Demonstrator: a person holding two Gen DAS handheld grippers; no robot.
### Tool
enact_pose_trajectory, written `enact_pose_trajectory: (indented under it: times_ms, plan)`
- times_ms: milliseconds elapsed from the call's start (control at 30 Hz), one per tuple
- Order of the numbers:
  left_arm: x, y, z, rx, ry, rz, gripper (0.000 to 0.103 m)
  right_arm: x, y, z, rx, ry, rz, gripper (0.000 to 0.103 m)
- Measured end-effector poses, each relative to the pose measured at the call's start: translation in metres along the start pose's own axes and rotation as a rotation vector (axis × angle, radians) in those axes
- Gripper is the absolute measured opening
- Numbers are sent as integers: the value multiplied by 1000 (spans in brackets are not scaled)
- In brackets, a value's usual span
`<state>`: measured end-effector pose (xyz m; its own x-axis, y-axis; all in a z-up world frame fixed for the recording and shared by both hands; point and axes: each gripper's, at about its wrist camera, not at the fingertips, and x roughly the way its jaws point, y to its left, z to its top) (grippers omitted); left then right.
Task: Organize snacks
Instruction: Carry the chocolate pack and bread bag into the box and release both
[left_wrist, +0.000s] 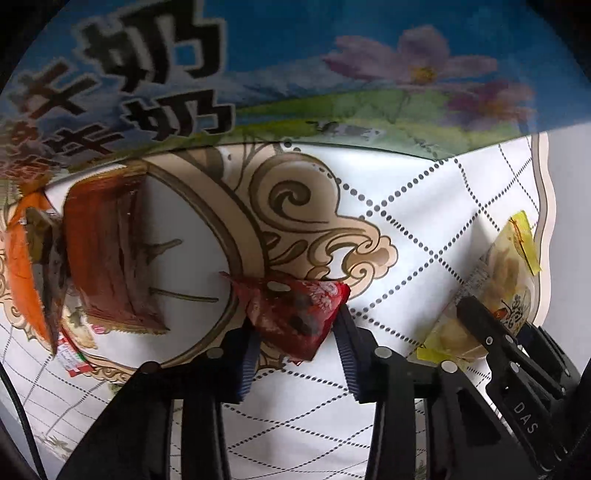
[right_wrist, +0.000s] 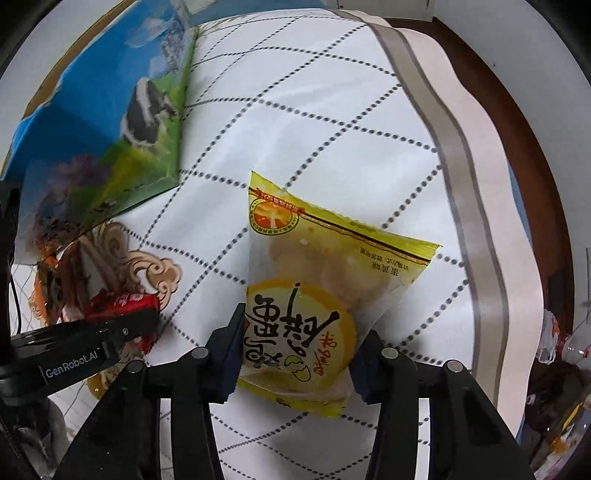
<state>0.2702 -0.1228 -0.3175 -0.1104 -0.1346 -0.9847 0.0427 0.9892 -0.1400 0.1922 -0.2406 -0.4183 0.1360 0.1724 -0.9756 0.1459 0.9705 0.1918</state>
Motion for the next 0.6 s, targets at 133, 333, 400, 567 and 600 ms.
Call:
enact_pose_trajectory:
  times_ms: [133, 333, 400, 567, 600]
  plan:
    - [-14, 7, -10, 9, -14, -4, 34, -6, 12, -9, -17, 1, 47, 48]
    - [-51, 21, -30, 23, -65, -43, 34, -31, 32, -19, -48, -4, 145, 46]
    - [-69, 25, -39, 32, -92, -58, 34, -49, 41, -17, -69, -15, 185, 46]
    - [-127, 45, -55, 22, -160, -133, 34, -103, 67, 2, -140, -59, 290, 46]
    - [-145, 48, -54, 15, -188, -152, 34, -114, 74, 8, -155, -70, 306, 46]
